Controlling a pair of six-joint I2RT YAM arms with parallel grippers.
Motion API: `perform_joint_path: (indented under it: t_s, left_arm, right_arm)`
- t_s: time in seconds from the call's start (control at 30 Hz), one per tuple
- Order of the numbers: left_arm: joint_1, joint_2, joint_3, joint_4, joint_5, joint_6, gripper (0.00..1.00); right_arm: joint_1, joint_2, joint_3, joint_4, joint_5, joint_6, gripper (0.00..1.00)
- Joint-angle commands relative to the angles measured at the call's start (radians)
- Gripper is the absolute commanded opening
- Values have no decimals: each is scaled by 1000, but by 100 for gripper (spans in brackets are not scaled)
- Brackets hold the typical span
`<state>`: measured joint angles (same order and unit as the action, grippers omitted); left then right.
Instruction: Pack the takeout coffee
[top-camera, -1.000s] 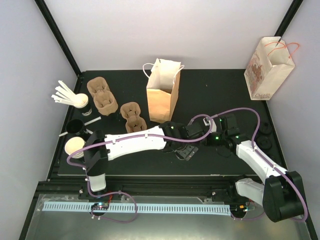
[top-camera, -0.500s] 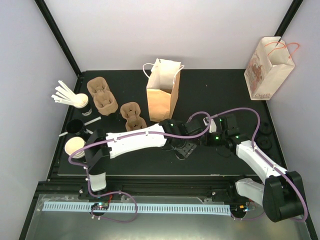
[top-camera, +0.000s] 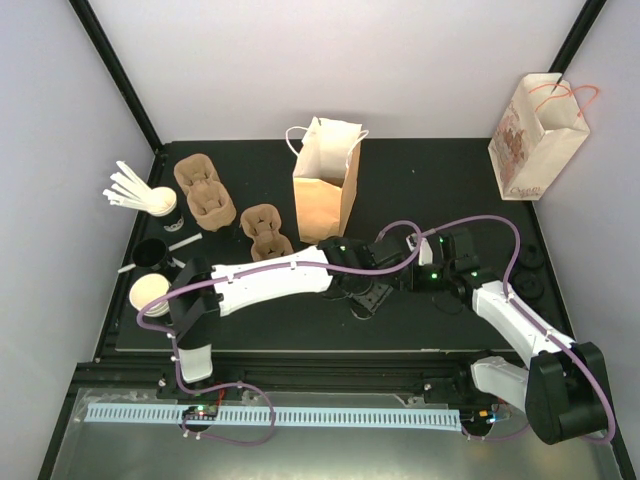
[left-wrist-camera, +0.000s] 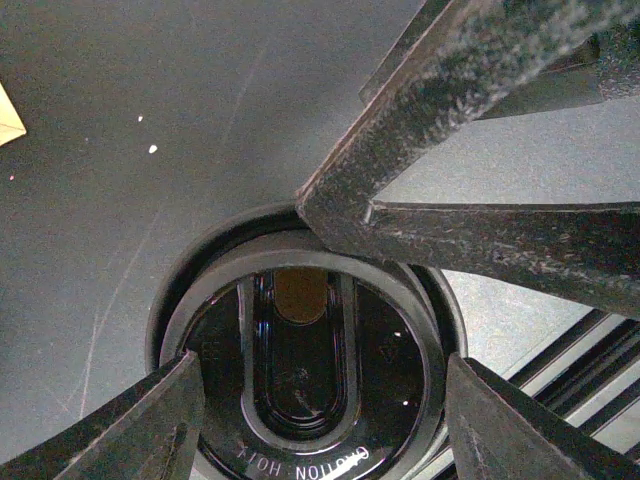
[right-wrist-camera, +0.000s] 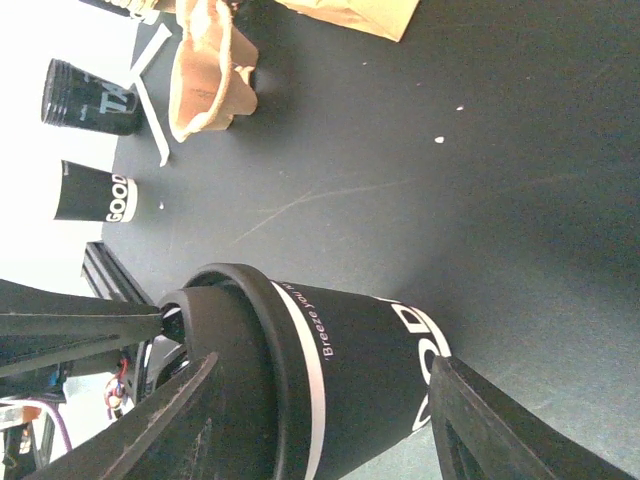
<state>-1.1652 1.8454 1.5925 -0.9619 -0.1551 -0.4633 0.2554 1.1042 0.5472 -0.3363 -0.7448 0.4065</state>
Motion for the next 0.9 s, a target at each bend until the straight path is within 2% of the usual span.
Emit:
perform_joint_path:
  t_s: [0.0, 0.33, 0.53, 0.87]
  left_arm:
    - [14, -22, -46, 29, 64, 33, 68]
    - [33, -107, -165, 110, 139, 205, 69]
    - [34, -119, -123, 94, 136, 193, 85]
    - [29, -114, -41, 37, 114, 140, 87]
  right_arm:
    - [-5, -11, -10, 35, -58, 24, 58]
    - [-4, -49, -56, 54, -70, 60, 58]
    - [-5, -47, -58, 64, -70, 62, 60]
    - [-5, -31, -39, 60, -71, 50, 60]
